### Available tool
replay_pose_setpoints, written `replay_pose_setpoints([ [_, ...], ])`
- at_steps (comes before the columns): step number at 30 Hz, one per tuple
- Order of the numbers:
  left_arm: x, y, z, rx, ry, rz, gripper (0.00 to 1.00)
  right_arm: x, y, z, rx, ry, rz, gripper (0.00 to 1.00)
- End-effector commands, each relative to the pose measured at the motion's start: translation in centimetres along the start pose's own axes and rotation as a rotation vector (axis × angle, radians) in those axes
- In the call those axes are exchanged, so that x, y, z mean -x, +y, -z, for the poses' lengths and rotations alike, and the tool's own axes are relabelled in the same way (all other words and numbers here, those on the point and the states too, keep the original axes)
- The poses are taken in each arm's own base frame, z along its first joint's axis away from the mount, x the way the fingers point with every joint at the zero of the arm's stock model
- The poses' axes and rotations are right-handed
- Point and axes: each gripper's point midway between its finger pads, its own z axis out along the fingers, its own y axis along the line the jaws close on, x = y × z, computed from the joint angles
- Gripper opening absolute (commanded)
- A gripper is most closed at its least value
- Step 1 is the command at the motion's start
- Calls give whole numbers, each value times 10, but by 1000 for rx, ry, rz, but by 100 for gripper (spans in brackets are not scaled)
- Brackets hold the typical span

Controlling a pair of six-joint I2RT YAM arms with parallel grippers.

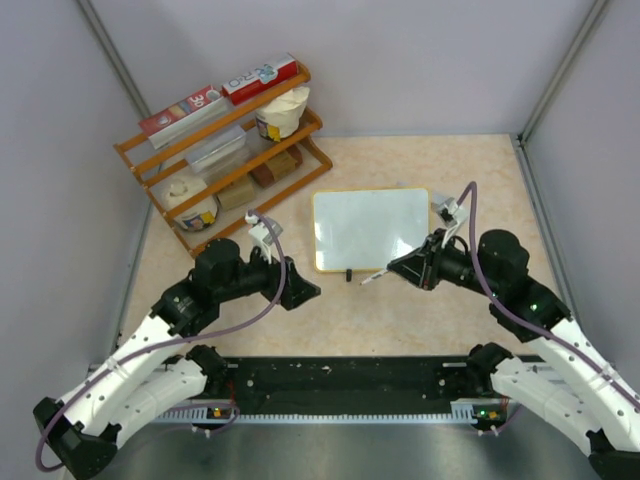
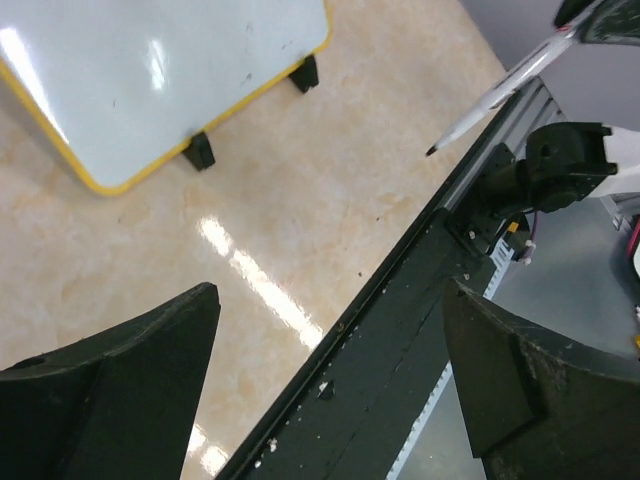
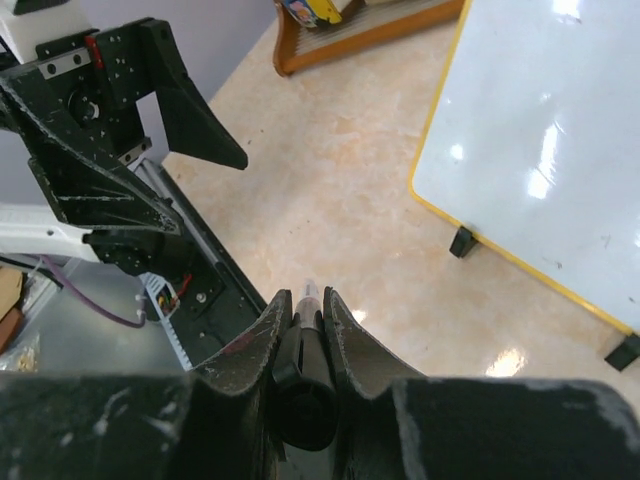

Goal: Write a sentence on the whiteboard
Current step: Adjust the whiteboard marker at the Whiteboard stand.

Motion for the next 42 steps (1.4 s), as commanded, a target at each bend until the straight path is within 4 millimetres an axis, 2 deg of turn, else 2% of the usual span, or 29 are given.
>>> replay_pose_setpoints([
  [1, -5, 11, -4, 30, -92, 117, 96, -11, -9, 14, -57, -43, -34, 0],
  [2, -15, 15, -6, 33, -75, 145, 96, -14, -9, 18, -62, -46, -43, 0],
  [5, -23, 19, -9, 39, -69, 162, 96, -25, -11, 24, -62, -50, -68, 0],
  [6, -22, 19, -9, 39, -75, 158, 96, -33, -15, 23, -70, -37, -79, 0],
  [10, -20, 23, -9, 55, -79, 131, 96, -39, -17, 30, -79, -60, -116, 0],
  [17, -16, 27, -13, 79, -64, 114, 98, -33, -17, 35, -107, -69, -122, 0],
  [27, -28, 56, -39, 135, 17, 90, 99, -30, -37, 30, -198, -73, -87, 0],
  [37, -8, 70, -46, 120, -2, 95, 99, -22, -37, 19, -184, -101, -89, 0],
  [40, -3, 76, -44, 106, -2, 104, 99, -18, -36, 12, -166, -103, -79, 0],
  [42, 4, 88, -41, 111, -25, 119, 99, -18, -34, 5, -144, -78, -74, 0],
])
